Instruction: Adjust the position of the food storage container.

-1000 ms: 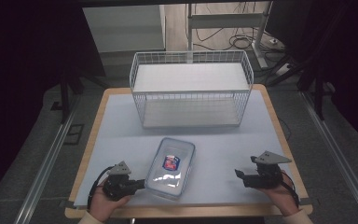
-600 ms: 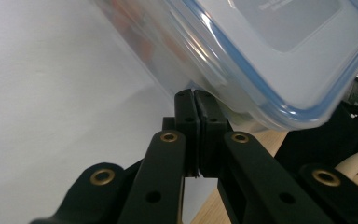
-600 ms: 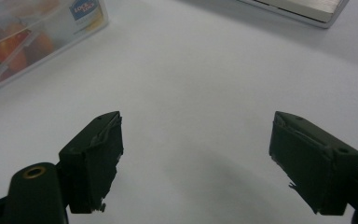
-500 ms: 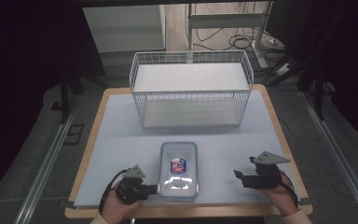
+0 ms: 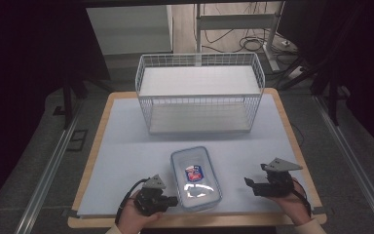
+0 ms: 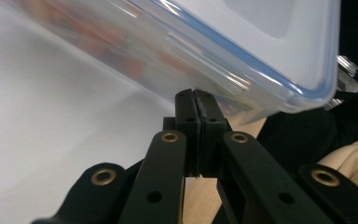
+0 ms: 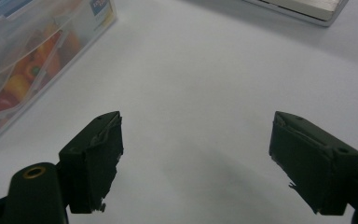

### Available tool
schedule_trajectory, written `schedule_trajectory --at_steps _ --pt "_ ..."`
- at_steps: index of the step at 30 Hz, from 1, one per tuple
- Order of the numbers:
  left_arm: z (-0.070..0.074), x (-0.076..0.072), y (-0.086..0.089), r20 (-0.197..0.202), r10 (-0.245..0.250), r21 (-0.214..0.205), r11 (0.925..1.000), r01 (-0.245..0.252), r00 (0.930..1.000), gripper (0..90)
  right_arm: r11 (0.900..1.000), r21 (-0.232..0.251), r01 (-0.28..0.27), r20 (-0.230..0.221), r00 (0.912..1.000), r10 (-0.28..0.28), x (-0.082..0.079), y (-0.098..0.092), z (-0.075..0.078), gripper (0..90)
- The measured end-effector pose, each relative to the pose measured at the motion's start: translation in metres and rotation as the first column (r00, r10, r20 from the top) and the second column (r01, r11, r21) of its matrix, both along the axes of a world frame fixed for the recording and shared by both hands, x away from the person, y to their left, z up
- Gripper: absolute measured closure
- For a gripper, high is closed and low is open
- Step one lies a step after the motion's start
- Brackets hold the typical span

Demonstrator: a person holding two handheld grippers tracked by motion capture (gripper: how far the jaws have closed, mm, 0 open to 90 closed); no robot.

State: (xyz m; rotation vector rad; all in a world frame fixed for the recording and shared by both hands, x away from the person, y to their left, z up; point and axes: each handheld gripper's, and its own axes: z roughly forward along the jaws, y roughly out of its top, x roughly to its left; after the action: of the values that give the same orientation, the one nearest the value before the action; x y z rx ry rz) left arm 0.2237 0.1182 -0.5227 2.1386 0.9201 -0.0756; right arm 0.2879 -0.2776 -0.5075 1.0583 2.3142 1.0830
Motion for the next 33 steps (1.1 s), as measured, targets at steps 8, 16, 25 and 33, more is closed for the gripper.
schedule_trajectory --at_steps 8,16,25,33 --pt "0.002 -0.007 0.005 -0.006 -0.04 -0.028 0.9988 0.04 0.9992 89.8 1.0 0.004 0.006 0.004 1.0 -0.006 0.0 -0.003 0.001 17.5" --pt "0.004 -0.016 -0.003 0.008 -0.114 -0.054 0.992 0.114 0.9935 89.9 0.9999 0.008 0.01 0.008 0.9999 -0.01 0.0 -0.004 0.002 17.5" --pt "0.006 -0.013 -0.023 0.0 -0.155 -0.077 0.9849 0.155 0.9878 89.9 0.9999 0.004 0.011 0.005 0.9999 -0.011 0.0 -0.003 0.001 17.5" --pt "0.008 -0.008 -0.063 0.04 -0.217 -0.039 0.9751 0.218 0.9754 90.0 0.9999 0.012 0.011 0.013 0.9998 -0.012 0.0 -0.005 0.004 17.5"
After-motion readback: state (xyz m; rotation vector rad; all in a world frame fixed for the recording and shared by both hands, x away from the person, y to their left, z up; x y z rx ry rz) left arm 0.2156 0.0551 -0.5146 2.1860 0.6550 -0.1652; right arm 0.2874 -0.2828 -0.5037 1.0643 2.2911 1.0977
